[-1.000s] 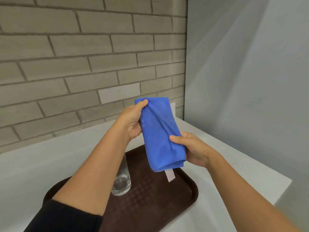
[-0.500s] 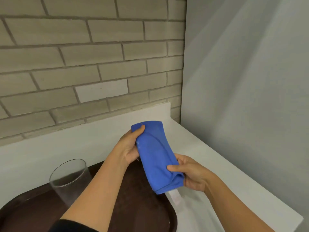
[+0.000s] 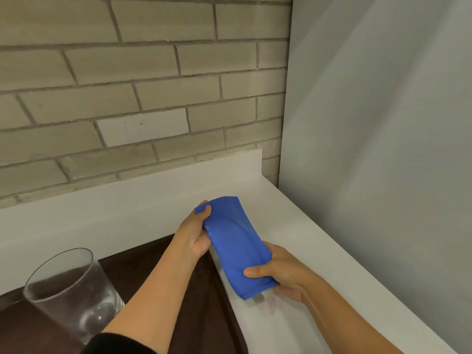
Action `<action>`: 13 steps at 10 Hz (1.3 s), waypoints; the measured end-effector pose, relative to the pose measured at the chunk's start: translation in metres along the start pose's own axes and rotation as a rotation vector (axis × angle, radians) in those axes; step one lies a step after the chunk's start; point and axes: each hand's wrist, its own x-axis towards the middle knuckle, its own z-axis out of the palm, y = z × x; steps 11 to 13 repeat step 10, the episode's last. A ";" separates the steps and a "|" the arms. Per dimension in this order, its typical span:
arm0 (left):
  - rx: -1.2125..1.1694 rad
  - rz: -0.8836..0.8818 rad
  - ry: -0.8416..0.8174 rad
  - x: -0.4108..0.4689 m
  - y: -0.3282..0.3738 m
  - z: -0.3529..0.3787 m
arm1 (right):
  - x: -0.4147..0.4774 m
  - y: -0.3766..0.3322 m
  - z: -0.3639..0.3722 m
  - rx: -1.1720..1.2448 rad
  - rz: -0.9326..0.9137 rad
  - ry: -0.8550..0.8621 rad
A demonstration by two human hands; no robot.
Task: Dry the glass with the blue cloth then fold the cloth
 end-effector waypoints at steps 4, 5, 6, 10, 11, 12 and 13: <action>0.542 -0.107 0.182 0.062 -0.029 -0.014 | 0.012 0.026 -0.029 0.096 0.145 0.036; 0.952 0.116 0.247 0.070 -0.029 -0.011 | 0.015 0.028 -0.029 0.091 0.147 0.030; 1.373 0.417 0.193 0.063 -0.033 -0.009 | 0.016 0.031 -0.029 0.118 0.143 0.044; 2.120 0.474 -0.287 0.011 -0.034 -0.031 | -0.001 -0.025 -0.012 -1.094 0.047 0.283; 2.120 0.474 -0.287 0.011 -0.034 -0.031 | -0.001 -0.025 -0.012 -1.094 0.047 0.283; 2.120 0.474 -0.287 0.011 -0.034 -0.031 | -0.001 -0.025 -0.012 -1.094 0.047 0.283; 2.120 0.474 -0.287 0.011 -0.034 -0.031 | -0.001 -0.025 -0.012 -1.094 0.047 0.283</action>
